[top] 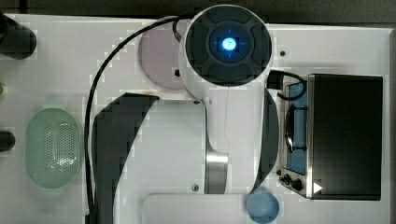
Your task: Pick Ketchup from the table and place it in strainer.
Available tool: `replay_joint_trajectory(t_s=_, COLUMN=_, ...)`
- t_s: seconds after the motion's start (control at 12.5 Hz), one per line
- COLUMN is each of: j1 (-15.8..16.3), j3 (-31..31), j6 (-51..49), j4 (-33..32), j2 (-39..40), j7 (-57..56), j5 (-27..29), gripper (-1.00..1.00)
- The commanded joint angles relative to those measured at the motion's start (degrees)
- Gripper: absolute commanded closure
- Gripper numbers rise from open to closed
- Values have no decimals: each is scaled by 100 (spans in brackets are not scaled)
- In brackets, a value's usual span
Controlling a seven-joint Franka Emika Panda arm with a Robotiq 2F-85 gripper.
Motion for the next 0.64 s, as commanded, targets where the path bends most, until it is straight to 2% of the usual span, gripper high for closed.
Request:
replay_joint_trajectory(t_s=0.08, j1=-558, j3=171, j6=-1029, j4=-76, j2=-970, j7=-360, j5=133, gripper=-58)
replay_joint_trajectory(t_s=0.24, j1=-550, j3=183, j6=-1002, j4=-134, j2=-928, j7=-435, j5=133, gripper=-100)
replay_joint_trajectory(t_s=0.64, j1=-535, j3=277, j6=-823, j4=-634, j2=-483, j7=-1336, j5=133, gripper=-100)
